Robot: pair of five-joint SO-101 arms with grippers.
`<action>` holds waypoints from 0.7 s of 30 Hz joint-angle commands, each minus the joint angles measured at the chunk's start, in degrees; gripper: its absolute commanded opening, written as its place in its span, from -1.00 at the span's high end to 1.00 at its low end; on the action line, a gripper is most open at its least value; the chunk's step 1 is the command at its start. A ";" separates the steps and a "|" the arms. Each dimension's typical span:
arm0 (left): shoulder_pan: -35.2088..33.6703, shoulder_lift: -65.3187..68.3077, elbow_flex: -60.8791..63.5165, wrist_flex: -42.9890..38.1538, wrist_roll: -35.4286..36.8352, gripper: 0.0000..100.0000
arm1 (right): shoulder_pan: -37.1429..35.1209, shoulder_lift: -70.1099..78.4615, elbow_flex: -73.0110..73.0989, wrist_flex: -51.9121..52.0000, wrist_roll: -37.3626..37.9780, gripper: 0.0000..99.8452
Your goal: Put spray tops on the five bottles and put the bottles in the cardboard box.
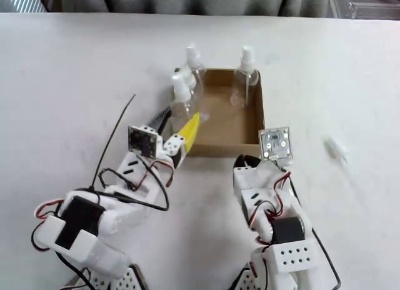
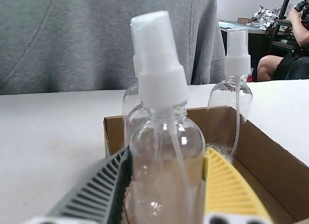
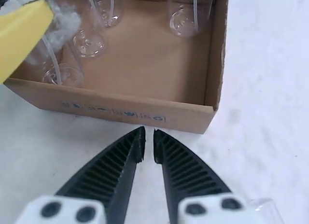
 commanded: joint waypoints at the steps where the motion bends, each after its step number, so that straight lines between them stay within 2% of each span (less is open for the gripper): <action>1: 0.75 -0.57 -1.76 0.79 0.70 0.53 | 0.31 -0.57 -0.62 -1.27 0.79 0.97; 15: 0.66 -0.75 -0.35 0.62 0.26 0.51 | 0.31 -0.57 -0.62 -1.27 0.79 0.97; 21: 0.75 -0.75 0.35 1.05 0.35 0.29 | 0.31 -0.57 -0.62 -1.27 0.79 0.97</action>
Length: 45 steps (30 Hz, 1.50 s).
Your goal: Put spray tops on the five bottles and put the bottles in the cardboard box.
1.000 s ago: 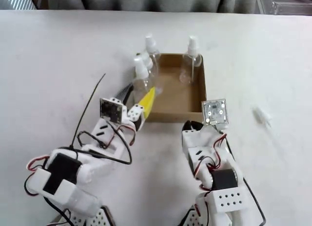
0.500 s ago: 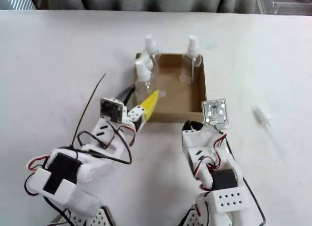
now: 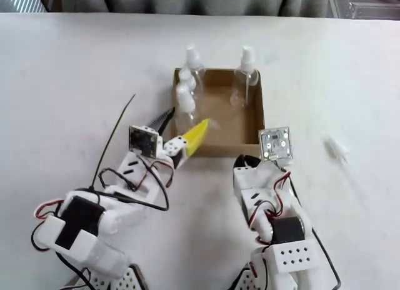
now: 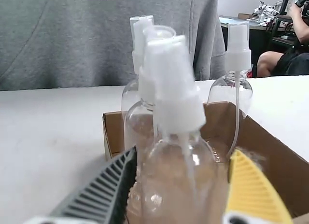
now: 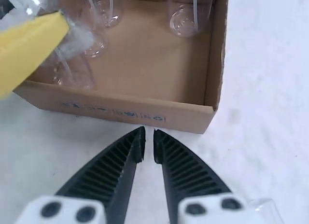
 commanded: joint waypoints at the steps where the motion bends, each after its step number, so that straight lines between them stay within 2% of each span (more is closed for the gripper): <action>1: 0.66 -0.75 0.35 0.26 0.35 0.28 | 0.31 -0.57 -0.62 -1.27 0.79 0.97; 11: 0.22 -1.19 0.53 0.18 0.35 0.27 | 0.48 -0.57 -0.53 -1.27 0.79 0.97; 14: 0.13 -5.32 2.55 0.97 0.35 0.27 | 0.57 -0.57 -0.53 -1.19 0.79 0.97; 16: 0.40 -10.07 4.40 4.48 0.35 0.27 | 0.57 -0.57 -0.53 -1.19 0.79 0.97; 31: 0.04 -58.51 18.11 45.01 0.18 0.28 | 0.92 -0.57 -0.88 -0.57 2.02 0.97; 35: 0.04 -72.66 18.90 62.33 0.18 0.28 | 1.19 -0.57 -3.25 3.21 8.70 0.97; 39: 0.04 -86.46 18.90 80.53 0.18 0.28 | 4.53 -0.57 -8.70 8.22 9.67 0.97; 45: 0.04 -104.92 19.43 100.66 0.18 0.28 | 8.75 -0.48 -16.35 13.23 15.82 0.97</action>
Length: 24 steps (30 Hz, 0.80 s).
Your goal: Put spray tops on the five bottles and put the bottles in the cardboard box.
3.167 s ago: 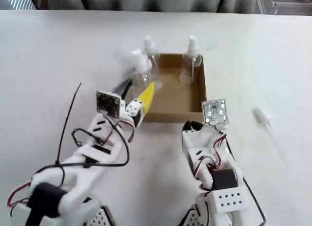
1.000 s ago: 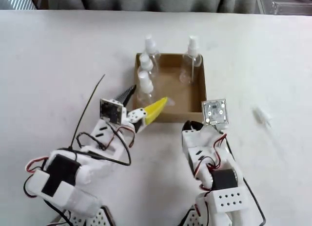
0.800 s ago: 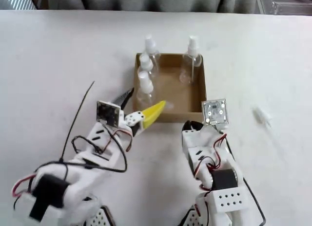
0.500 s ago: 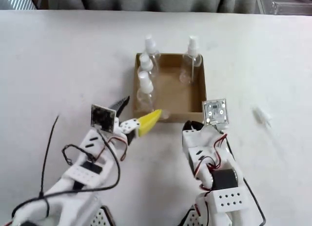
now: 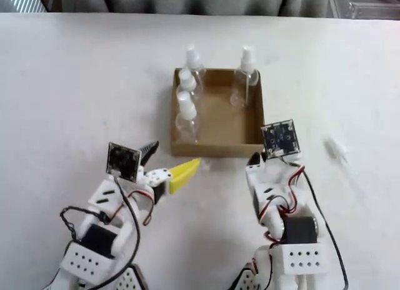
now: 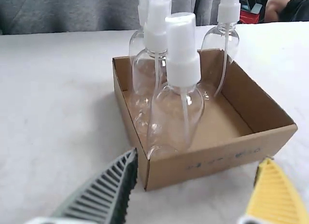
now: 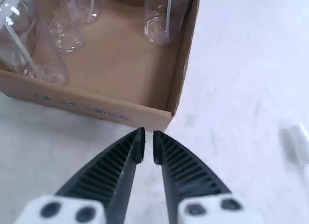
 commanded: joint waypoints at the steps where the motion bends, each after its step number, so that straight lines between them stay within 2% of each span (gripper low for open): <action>1: 0.04 -11.03 -0.35 11.08 0.18 0.28 | 2.33 -0.48 -6.51 2.77 3.08 0.97; 4: 0.13 -13.32 -0.53 16.35 0.18 0.28 | 5.93 -0.40 -9.32 5.14 6.51 0.97; 11: 0.04 -12.00 -0.44 22.95 0.18 0.28 | 18.59 0.13 -14.15 6.11 13.89 0.97; 15: 0.40 -12.00 -0.44 27.34 0.18 0.28 | 21.49 3.82 -14.33 5.41 19.08 0.96; 18: 0.40 -12.00 -0.44 30.24 0.18 0.29 | 23.87 11.74 -15.91 1.01 20.22 0.96; 21: 0.22 -12.00 -0.44 31.12 0.18 0.46 | 26.95 23.60 -20.92 -2.86 20.57 0.96; 24: 0.22 -12.00 -0.44 31.03 0.18 0.77 | 29.23 37.14 -28.75 -3.21 25.05 0.96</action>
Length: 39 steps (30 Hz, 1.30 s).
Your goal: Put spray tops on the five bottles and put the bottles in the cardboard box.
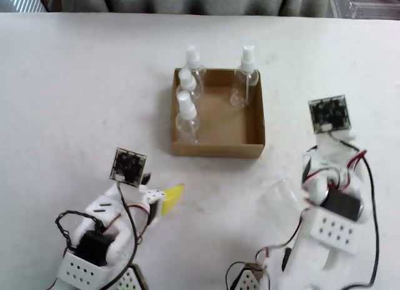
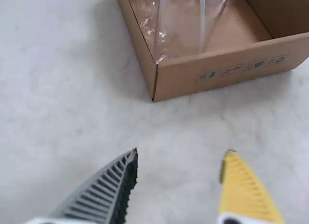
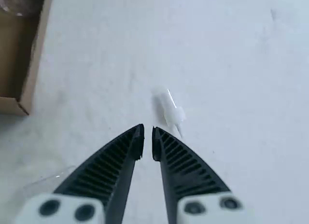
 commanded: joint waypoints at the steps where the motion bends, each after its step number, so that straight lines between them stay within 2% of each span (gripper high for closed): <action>1: 0.13 -0.57 -0.26 0.09 0.18 0.88 | 2.86 16.84 -11.43 -1.80 4.66 0.96; 2: 0.04 -0.57 -0.26 0.00 0.18 0.97 | 3.56 21.14 -14.33 -1.80 5.54 0.96; 4: 0.04 -0.31 -0.26 0.18 0.18 0.91 | 4.53 29.41 -20.22 -1.71 6.95 0.95; 6: 0.04 -0.31 -0.26 0.35 0.18 0.86 | 5.32 37.23 -25.49 -1.71 7.47 0.86; 10: 0.04 -0.31 -0.26 0.44 0.18 0.95 | 5.93 50.59 -32.62 -1.80 7.30 0.65; 24: 0.04 -0.31 -0.26 0.53 0.18 0.96 | 6.11 79.60 -52.04 -1.80 7.74 0.64; 28: 0.04 -0.31 -0.26 0.53 0.18 0.96 | 6.11 83.03 -53.54 -1.71 7.74 0.69; 31: 0.04 -0.31 -0.26 1.05 0.18 0.96 | 5.93 82.77 -54.15 -1.71 7.38 0.96; 32: 0.04 -0.31 -0.26 1.05 0.18 0.96 | 5.93 82.15 -54.51 -1.71 7.30 0.99; 34: 0.04 -0.31 -0.26 1.14 0.18 0.96 | 6.02 80.57 -54.68 -0.92 7.30 0.93; 37: -0.04 -0.31 -0.26 1.23 0.18 0.96 | 6.02 76.70 -55.03 3.65 7.12 0.97; 39: -0.04 -0.31 -0.26 1.23 0.18 0.96 | 5.67 73.01 -55.03 7.69 4.48 0.97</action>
